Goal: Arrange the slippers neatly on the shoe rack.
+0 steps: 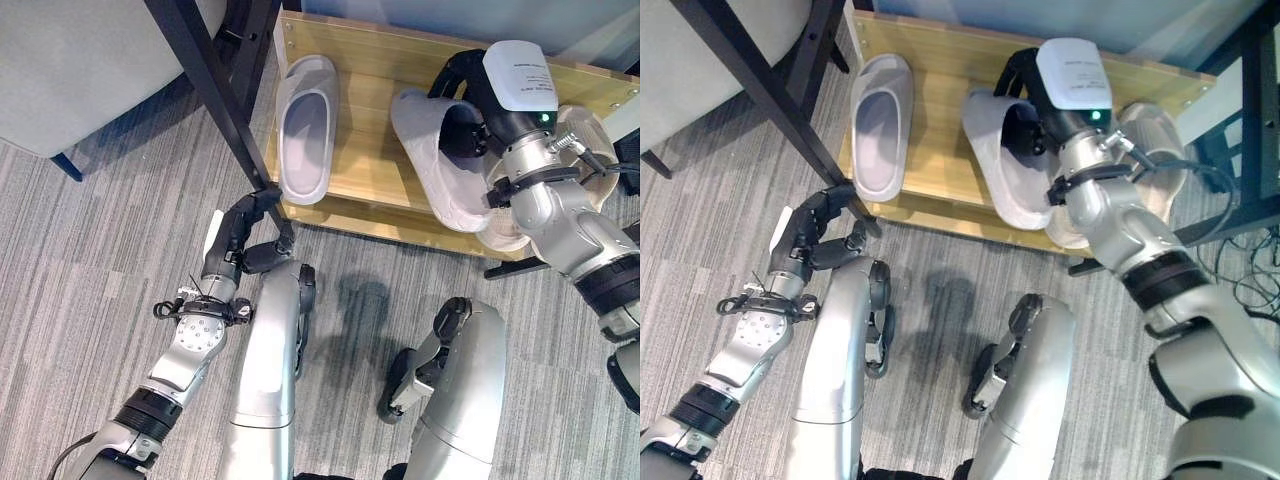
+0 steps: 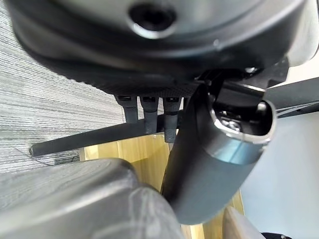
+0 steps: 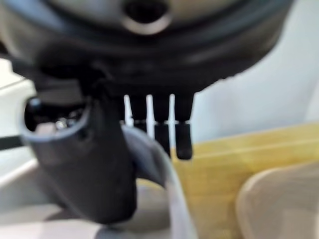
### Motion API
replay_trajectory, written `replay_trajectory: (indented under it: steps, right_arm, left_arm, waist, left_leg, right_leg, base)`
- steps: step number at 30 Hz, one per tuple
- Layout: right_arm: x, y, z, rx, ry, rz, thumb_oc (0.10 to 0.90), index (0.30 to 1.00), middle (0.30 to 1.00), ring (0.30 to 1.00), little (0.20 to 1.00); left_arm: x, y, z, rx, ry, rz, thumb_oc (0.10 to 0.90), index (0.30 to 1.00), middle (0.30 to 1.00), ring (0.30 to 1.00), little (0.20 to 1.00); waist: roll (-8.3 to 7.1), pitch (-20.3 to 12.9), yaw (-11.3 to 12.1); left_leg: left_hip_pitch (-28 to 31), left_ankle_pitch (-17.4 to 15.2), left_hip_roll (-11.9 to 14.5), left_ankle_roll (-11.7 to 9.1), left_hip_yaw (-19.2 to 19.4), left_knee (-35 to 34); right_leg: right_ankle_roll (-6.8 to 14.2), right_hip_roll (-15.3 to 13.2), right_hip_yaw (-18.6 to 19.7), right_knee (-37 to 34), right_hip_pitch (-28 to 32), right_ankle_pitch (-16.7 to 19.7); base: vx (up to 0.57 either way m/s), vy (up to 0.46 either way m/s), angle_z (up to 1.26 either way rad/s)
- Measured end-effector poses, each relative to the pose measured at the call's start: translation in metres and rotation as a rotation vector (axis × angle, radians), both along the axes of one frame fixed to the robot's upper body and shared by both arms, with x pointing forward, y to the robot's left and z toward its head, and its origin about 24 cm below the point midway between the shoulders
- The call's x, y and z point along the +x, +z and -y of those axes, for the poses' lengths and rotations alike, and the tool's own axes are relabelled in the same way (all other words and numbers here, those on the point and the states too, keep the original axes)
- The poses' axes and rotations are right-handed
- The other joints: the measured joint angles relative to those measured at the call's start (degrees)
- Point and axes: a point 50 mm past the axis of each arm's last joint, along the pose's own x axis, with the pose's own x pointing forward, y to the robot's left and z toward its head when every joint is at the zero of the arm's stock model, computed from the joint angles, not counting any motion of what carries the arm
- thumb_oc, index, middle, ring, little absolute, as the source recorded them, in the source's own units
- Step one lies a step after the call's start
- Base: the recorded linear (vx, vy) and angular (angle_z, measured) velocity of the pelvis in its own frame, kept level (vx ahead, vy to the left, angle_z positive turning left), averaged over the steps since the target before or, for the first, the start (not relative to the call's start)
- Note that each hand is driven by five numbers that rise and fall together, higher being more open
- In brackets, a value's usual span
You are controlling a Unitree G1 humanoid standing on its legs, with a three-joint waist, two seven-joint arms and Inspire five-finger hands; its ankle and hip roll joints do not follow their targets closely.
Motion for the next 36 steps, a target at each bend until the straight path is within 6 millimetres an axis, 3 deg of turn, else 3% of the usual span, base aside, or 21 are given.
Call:
replay_trajectory:
  steps: [13,14,15,16,22,36]
  right_arm:
    - [0.013,0.005,-0.003,0.046,-0.065,0.023,0.400,0.300,0.300,0.300,0.300]
    - [0.014,0.007,-0.003,0.042,-0.072,0.023,0.431,0.347,0.347,0.347,0.347]
    - [0.015,0.008,-0.002,0.040,-0.081,0.023,0.770,0.855,0.855,0.855,0.855]
    - [0.018,0.012,0.000,0.041,-0.101,0.022,0.800,0.900,0.900,0.900,0.900]
    - [0.022,0.025,-0.002,0.094,-0.107,0.030,0.800,0.900,0.900,0.900,0.900]
    - [0.019,0.028,-0.015,0.099,-0.040,0.033,0.800,0.900,0.900,0.900,0.900]
  left_arm:
    - [0.004,0.000,0.022,-0.014,-0.079,-0.012,0.800,0.900,0.900,0.900,0.900]
    - [0.004,0.000,0.023,-0.016,-0.081,-0.012,0.800,0.900,0.900,0.900,0.900]
    - [0.004,0.000,0.024,-0.019,-0.084,-0.011,0.800,0.900,0.900,0.900,0.900]
    - [0.004,-0.001,0.027,-0.020,-0.092,-0.015,0.800,0.900,0.900,0.900,0.900]
    - [0.004,-0.001,0.030,-0.038,-0.094,-0.018,0.800,0.900,0.900,0.900,0.900]
    - [0.004,0.000,0.028,-0.040,-0.084,-0.017,0.800,0.900,0.900,0.900,0.900]
  waist:
    - [0.00,0.01,2.21]
    - [0.01,0.01,2.36]
    - [0.01,0.01,2.45]
    - [0.02,0.02,2.60]
    - [0.02,0.02,2.86]
    - [0.02,0.02,2.58]
  left_leg:
    - [0.02,0.90,-2.81,-1.15,-0.53,-2.25]
    - [0.01,0.92,-3.00,-1.20,-0.67,-2.29]
    - [0.03,0.94,-3.18,-1.24,-0.79,-2.35]
    - [0.05,1.10,-3.73,-1.39,-0.90,-2.58]
    - [0.04,1.17,-3.74,-1.30,-0.86,-2.70]
    - [0.02,1.16,-3.54,-1.30,-0.79,-2.59]
  right_leg:
    - [0.15,-2.11,-1.19,-1.29,1.64,-1.02]
    - [0.13,-2.18,-1.36,-1.36,1.77,-1.10]
    - [0.07,-2.32,-1.54,-1.38,1.93,-1.16]
    - [0.16,-2.65,-1.65,-1.43,2.18,-1.31]
    - [0.01,-3.44,-1.67,-1.42,2.43,-1.61]
    - [0.04,-3.31,-1.54,-1.26,2.19,-1.63]
  base:
    - [-0.01,-0.022,0.10]
    - [-0.01,-0.008,0.07]
    - [-0.01,-0.007,0.09]
    - [0.00,-0.003,0.12]
    - [0.00,0.001,0.04]
    - [0.00,0.000,0.00]
